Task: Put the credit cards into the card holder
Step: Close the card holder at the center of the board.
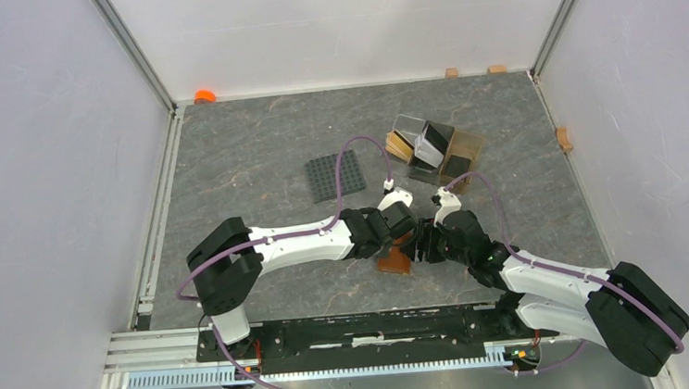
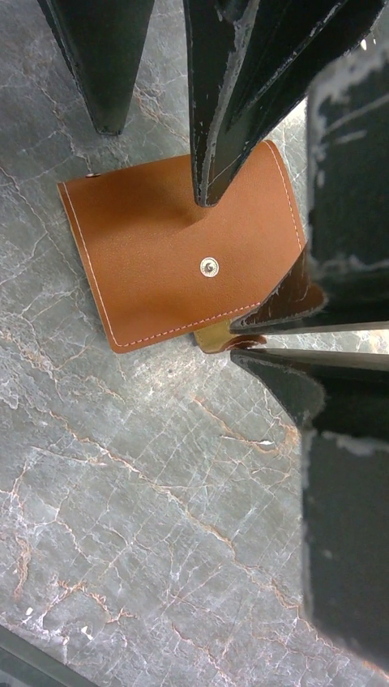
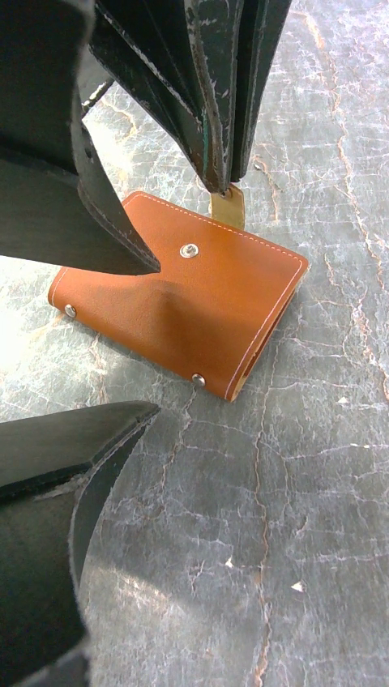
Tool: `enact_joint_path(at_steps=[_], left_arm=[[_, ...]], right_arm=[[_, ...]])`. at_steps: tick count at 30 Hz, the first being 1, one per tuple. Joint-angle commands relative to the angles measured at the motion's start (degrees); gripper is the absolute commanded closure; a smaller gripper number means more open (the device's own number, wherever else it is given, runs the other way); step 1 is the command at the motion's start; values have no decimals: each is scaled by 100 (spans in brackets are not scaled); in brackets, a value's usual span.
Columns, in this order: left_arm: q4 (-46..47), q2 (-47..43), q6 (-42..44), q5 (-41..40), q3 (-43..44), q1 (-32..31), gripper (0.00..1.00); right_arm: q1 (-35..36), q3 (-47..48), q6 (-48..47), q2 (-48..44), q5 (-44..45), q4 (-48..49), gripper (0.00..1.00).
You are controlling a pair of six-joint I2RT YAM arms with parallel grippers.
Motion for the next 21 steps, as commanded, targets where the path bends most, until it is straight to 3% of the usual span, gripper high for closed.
enact_joint_path(at_steps=[1, 12, 21], left_arm=[[-3, -255, -86, -130, 44, -40, 84], [-108, -241, -278, -146, -25, -34, 98], [373, -492, -717, 349, -334, -13, 98]], right_arm=[[-15, -109, -4, 66, -43, -249, 36], [-12, -148, 10, -40, -29, -250, 36], [-13, -174, 15, -112, -32, -267, 36]])
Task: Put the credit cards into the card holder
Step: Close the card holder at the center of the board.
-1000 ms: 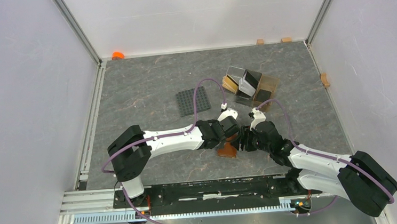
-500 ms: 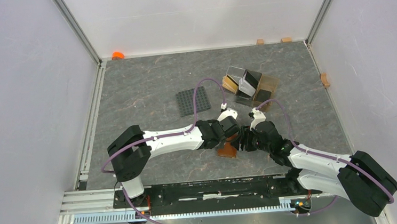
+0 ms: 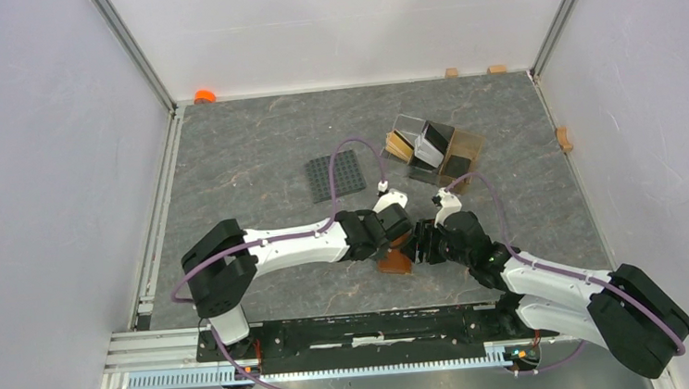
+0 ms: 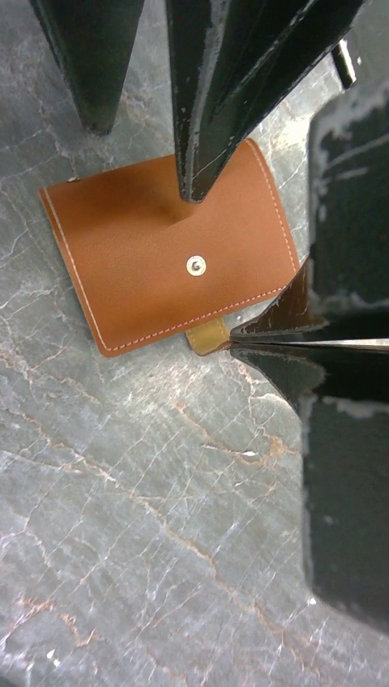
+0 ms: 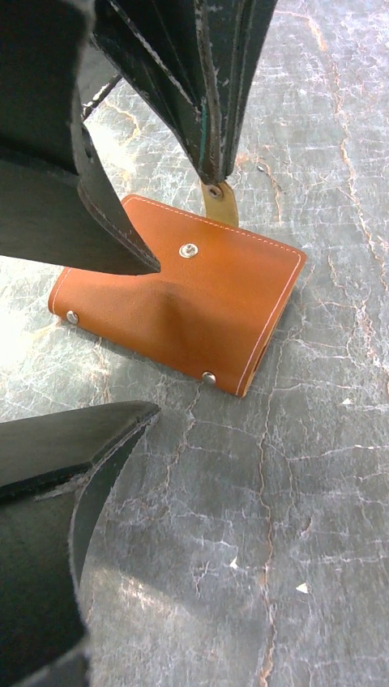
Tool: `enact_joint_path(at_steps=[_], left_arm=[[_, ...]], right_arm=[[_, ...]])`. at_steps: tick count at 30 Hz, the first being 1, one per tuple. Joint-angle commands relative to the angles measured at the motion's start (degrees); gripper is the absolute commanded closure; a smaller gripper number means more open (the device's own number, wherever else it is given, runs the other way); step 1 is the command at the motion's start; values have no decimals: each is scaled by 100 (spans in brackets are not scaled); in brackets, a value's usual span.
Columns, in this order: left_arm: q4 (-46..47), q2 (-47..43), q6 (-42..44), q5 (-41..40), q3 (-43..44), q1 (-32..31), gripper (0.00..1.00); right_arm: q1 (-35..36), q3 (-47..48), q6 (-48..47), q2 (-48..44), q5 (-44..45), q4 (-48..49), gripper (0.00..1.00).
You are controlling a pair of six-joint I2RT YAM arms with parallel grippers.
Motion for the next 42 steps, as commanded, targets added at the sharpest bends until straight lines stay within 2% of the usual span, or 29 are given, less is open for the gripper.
enact_joint_path(at_steps=[1, 8, 20, 42], left_arm=[[537, -415, -524, 407, -251, -1, 98], [1318, -534, -856, 929, -599, 110, 98], [2336, -796, -1455, 1260, -1415, 572, 98], [2949, -740, -1316, 1761, -1460, 599, 98]], right_arm=[[-14, -123, 9, -40, -39, -263, 36], [-14, -187, 4, 37, -87, -192, 39], [-14, -204, -10, 100, -117, -167, 42], [-5, -209, -44, 389, -207, -21, 43]])
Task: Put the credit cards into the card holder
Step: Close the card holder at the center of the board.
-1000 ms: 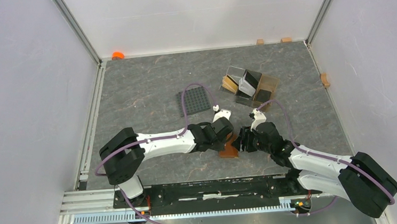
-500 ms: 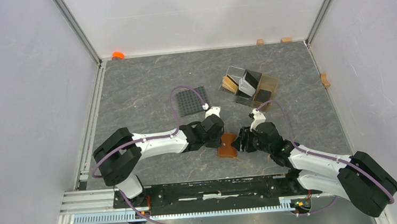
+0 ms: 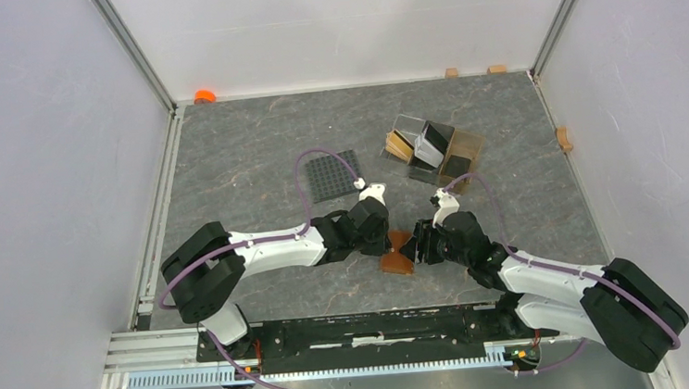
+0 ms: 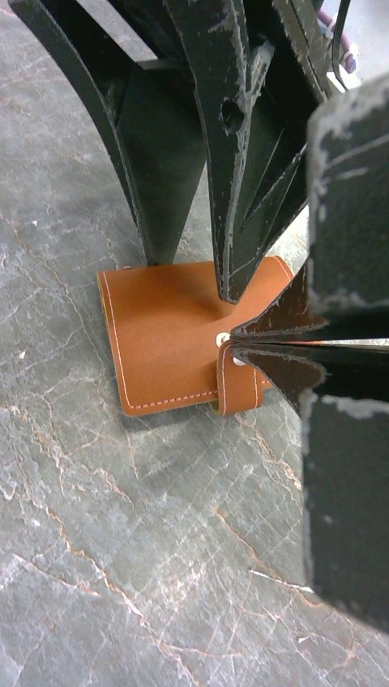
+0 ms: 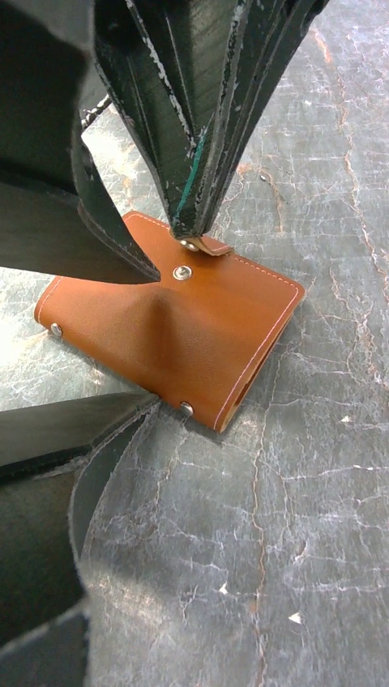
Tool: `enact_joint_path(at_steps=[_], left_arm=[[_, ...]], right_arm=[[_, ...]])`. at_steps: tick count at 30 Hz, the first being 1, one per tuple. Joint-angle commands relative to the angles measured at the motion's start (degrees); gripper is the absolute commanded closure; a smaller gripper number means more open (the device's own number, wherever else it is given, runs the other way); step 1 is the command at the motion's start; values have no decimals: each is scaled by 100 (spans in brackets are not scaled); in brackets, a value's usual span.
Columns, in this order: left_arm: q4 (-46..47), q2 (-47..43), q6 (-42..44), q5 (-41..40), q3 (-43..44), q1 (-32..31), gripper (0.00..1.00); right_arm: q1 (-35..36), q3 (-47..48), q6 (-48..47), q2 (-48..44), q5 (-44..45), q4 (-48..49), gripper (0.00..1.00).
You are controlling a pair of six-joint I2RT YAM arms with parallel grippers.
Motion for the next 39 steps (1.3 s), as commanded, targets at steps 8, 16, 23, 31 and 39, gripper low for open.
enact_joint_path(at_steps=[8, 16, 23, 31, 39], left_arm=[[495, 6, -76, 423, -68, 97, 98], [416, 139, -99, 490, 1, 90, 98], [439, 250, -76, 514, 55, 93, 98], [499, 238, -59, 483, 29, 92, 98], [688, 285, -77, 540, 2, 93, 98]], right_arm=[[4, -167, -43, 220, -66, -340, 43], [11, -155, -43, 230, -43, -349, 44], [13, -175, -42, 218, -37, -362, 44], [13, -186, -43, 255, -47, -349, 44], [13, -189, -43, 306, -60, -323, 44]])
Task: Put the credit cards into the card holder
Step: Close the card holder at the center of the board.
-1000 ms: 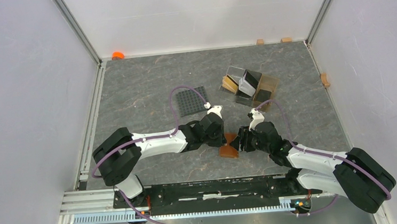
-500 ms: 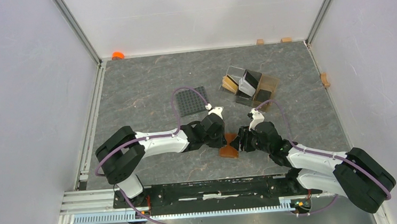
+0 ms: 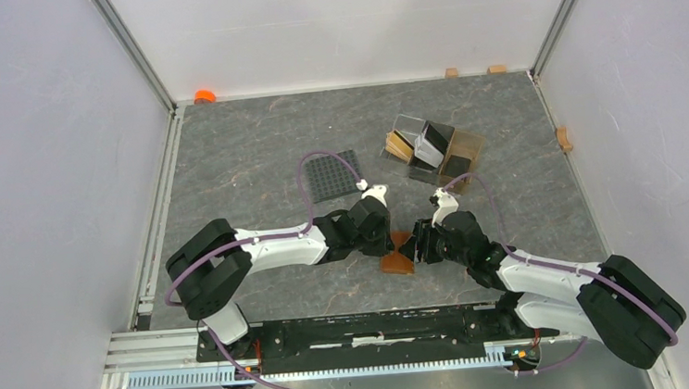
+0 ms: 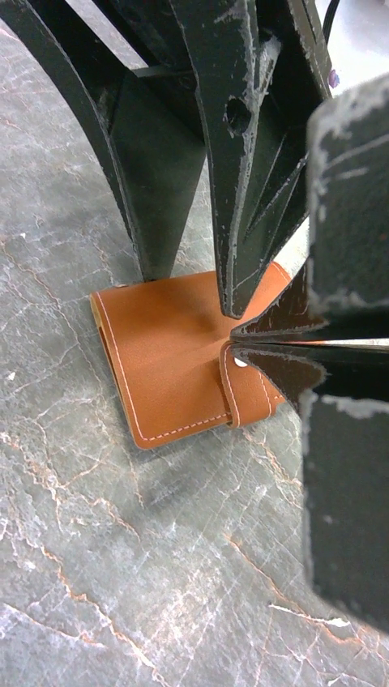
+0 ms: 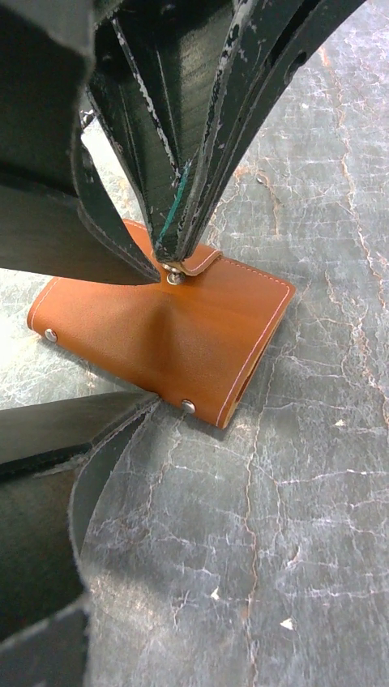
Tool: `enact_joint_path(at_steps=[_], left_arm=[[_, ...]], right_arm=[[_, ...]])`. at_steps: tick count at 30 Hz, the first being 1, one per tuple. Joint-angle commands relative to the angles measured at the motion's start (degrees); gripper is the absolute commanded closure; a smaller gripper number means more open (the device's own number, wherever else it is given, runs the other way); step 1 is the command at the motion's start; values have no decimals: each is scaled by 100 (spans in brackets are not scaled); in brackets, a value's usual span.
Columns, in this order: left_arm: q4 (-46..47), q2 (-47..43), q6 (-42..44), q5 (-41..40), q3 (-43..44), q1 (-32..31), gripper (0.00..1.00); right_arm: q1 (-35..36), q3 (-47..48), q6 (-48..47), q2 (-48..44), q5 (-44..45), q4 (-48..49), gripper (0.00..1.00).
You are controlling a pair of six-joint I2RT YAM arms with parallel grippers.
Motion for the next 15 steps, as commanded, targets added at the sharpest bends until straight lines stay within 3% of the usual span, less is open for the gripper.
enact_joint_path(at_steps=[1, 15], left_arm=[[404, 123, -68, 85, 64, 8, 98], [105, 139, -144, 11, 46, 2, 98]], right_arm=[[13, -191, -47, 178, -24, -499, 44], [24, -186, -50, 218, -40, -499, 44]])
